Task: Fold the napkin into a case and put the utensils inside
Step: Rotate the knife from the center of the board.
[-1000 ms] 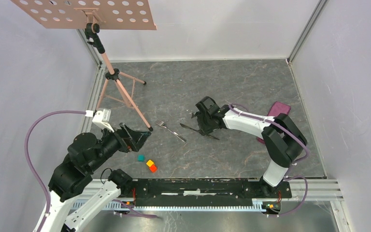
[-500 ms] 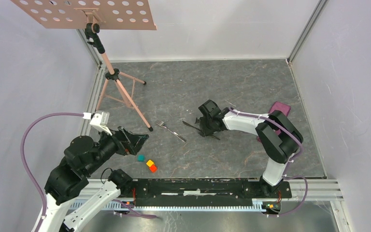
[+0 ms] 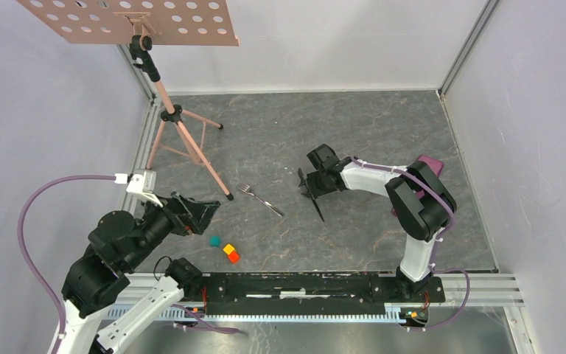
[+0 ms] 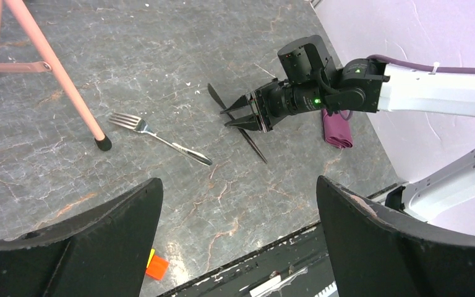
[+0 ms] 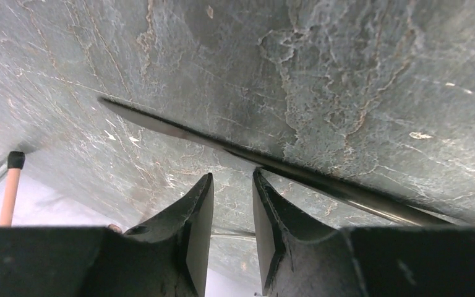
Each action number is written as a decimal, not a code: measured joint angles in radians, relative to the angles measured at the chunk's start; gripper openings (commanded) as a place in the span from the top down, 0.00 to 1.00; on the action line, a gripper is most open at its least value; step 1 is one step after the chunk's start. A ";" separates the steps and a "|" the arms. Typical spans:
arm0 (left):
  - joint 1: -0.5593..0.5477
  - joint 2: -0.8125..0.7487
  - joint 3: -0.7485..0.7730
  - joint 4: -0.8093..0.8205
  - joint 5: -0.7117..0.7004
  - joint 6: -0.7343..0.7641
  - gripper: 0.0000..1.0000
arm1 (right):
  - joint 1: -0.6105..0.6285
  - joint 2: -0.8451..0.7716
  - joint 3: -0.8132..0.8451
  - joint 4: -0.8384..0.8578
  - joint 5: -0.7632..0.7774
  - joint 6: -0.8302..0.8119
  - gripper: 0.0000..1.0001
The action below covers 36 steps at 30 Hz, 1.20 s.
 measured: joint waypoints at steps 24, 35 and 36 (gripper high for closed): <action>-0.001 0.029 0.006 0.010 0.024 -0.001 0.00 | -0.041 -0.204 -0.164 -0.114 -0.037 -0.438 0.12; -0.001 0.043 -0.010 0.032 0.043 -0.001 0.00 | -0.062 -0.269 -0.195 -0.180 0.071 -0.636 0.11; -0.001 0.045 -0.011 0.033 0.049 -0.001 0.00 | -0.071 -0.290 -0.216 -0.183 0.082 -0.635 0.12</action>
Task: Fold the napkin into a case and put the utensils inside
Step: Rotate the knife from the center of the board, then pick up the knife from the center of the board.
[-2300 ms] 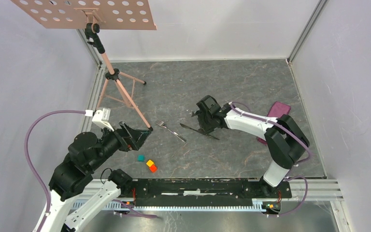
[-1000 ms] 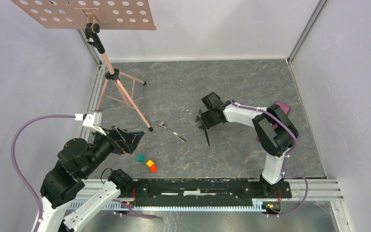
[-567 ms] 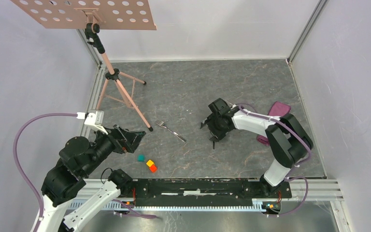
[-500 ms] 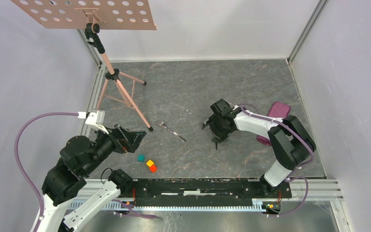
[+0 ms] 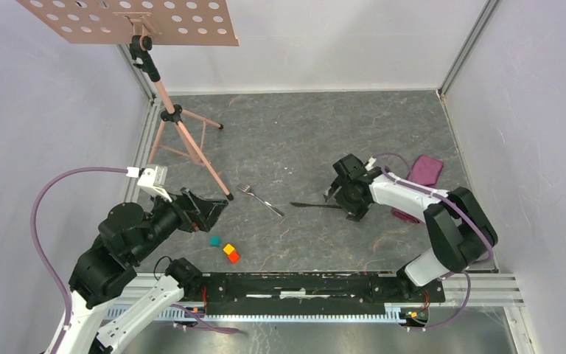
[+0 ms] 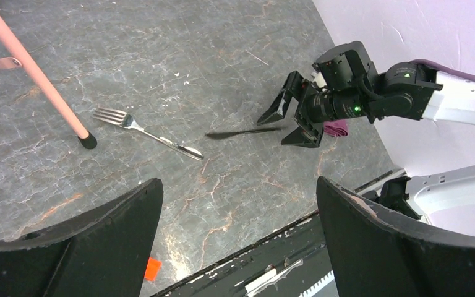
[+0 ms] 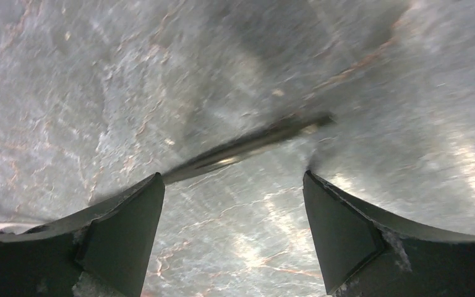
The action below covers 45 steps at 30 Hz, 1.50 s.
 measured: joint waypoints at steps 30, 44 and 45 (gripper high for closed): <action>0.000 0.016 -0.017 0.014 0.008 0.000 0.00 | 0.220 0.262 0.287 -0.279 0.095 -0.083 0.83; 0.000 0.016 -0.017 0.014 0.006 0.000 0.00 | 0.210 0.213 0.205 -0.169 0.074 -0.246 1.00; 0.000 0.016 -0.017 0.014 0.006 0.000 0.00 | 0.210 0.204 0.195 -0.157 0.074 -0.258 1.00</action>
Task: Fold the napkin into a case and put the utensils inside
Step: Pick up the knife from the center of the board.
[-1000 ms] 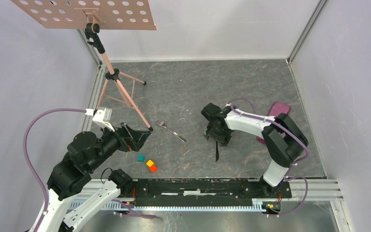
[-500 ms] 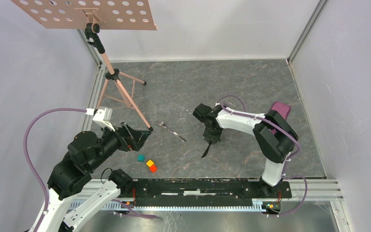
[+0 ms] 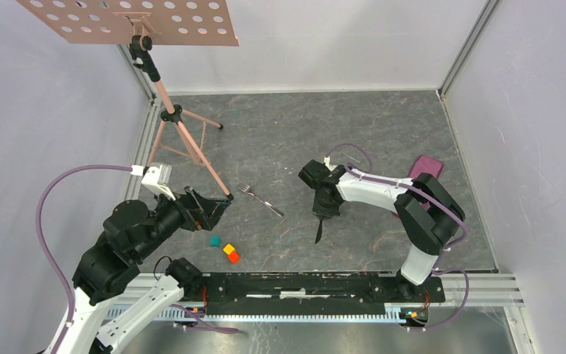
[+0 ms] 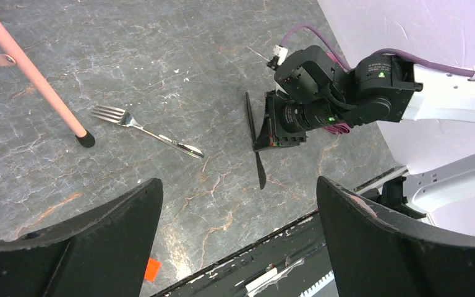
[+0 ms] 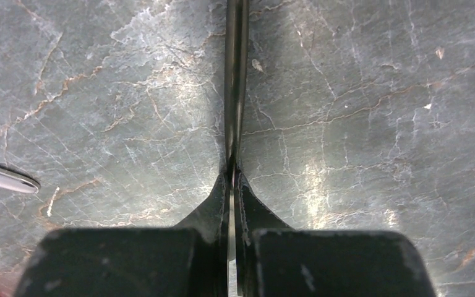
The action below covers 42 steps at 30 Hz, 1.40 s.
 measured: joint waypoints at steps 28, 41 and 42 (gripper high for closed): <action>0.000 0.083 -0.043 0.053 0.066 -0.018 0.00 | -0.097 -0.503 -0.392 0.151 0.121 -0.449 1.00; 0.000 0.097 -0.045 0.058 0.079 -0.018 0.00 | -0.124 -0.443 -0.399 0.220 0.019 -0.543 0.53; 0.000 0.098 -0.045 0.058 0.079 -0.018 0.00 | -0.124 -0.434 -0.390 0.220 0.017 -0.546 0.53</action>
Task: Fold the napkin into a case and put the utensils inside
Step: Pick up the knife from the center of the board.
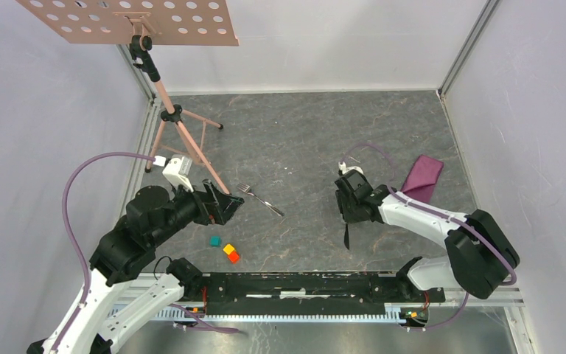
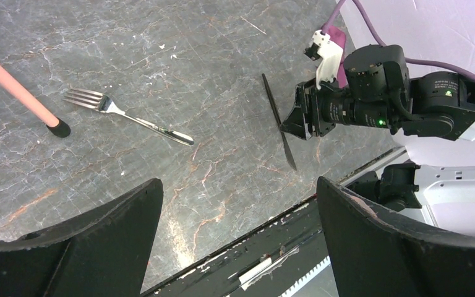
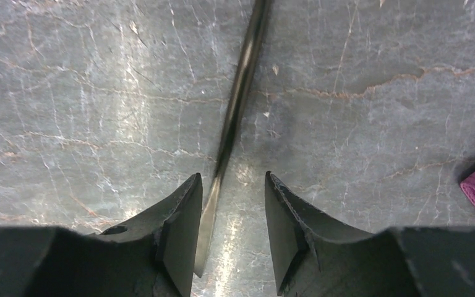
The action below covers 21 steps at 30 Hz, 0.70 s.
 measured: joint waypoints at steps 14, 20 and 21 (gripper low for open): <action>0.000 0.004 0.000 0.002 0.000 0.000 0.00 | -0.002 0.127 0.065 0.023 -0.012 0.007 0.87; 0.000 0.002 -0.002 0.002 0.000 0.000 0.00 | -0.024 0.143 0.078 0.035 -0.038 0.013 1.00; 0.000 0.001 -0.002 0.002 0.000 0.000 0.00 | -0.026 0.143 0.079 0.035 -0.040 0.013 1.00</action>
